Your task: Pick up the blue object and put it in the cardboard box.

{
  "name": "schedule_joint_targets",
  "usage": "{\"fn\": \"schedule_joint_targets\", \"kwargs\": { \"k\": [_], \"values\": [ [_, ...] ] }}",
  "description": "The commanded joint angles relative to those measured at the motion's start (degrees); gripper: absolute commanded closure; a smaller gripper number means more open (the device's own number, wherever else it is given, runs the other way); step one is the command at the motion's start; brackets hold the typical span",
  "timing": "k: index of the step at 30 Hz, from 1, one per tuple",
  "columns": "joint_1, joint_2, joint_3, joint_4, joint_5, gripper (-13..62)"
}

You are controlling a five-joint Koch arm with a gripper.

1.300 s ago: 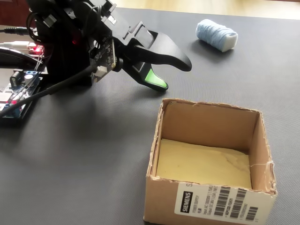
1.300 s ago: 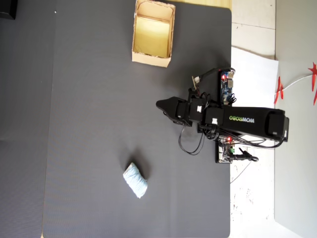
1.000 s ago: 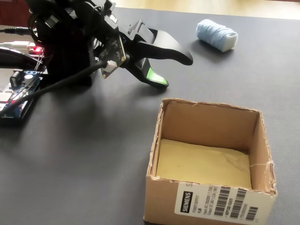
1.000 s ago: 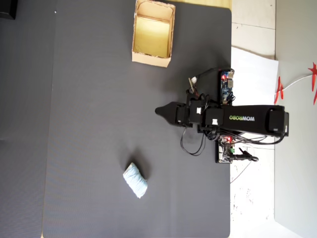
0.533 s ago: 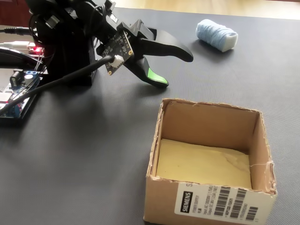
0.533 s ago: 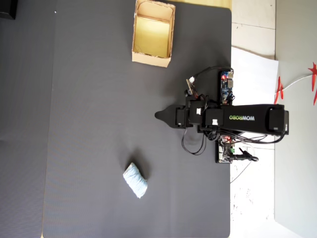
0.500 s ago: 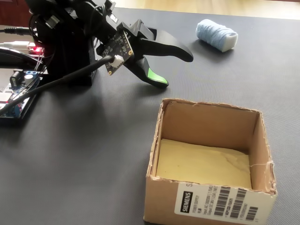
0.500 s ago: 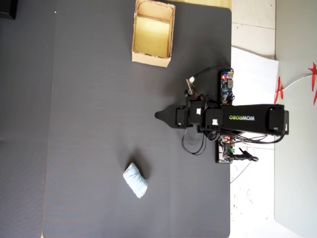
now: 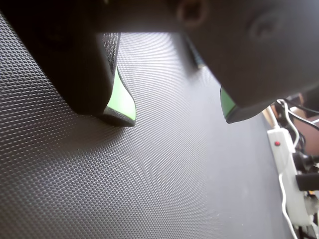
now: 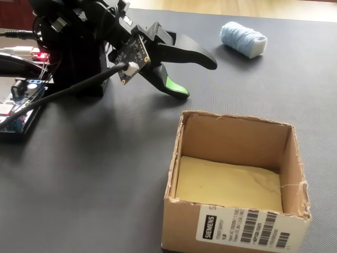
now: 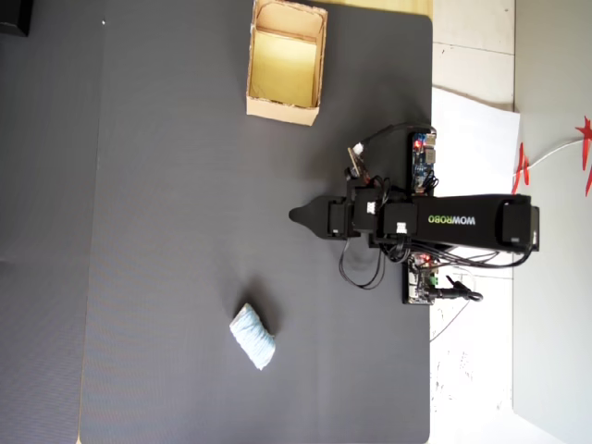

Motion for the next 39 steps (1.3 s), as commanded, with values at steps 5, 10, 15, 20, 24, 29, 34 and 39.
{"fn": "schedule_joint_targets", "kwargs": {
  "k": [5,10,15,20,24,29,34,39],
  "values": [
    [0.1,5.0,2.2,6.1,3.1,15.4],
    [-0.1,4.9,2.2,5.7,3.0,15.4],
    [-0.4,4.8,2.1,2.9,2.0,15.6],
    [-2.4,4.7,-0.5,1.1,2.1,15.8],
    [-7.5,4.5,-5.0,2.0,1.9,15.9],
    [-15.2,2.3,-12.2,4.2,1.8,15.9],
    [-24.6,-1.6,-18.7,6.5,1.8,15.9],
    [-33.3,-5.7,-20.4,7.2,1.8,16.2]
  ]
}}
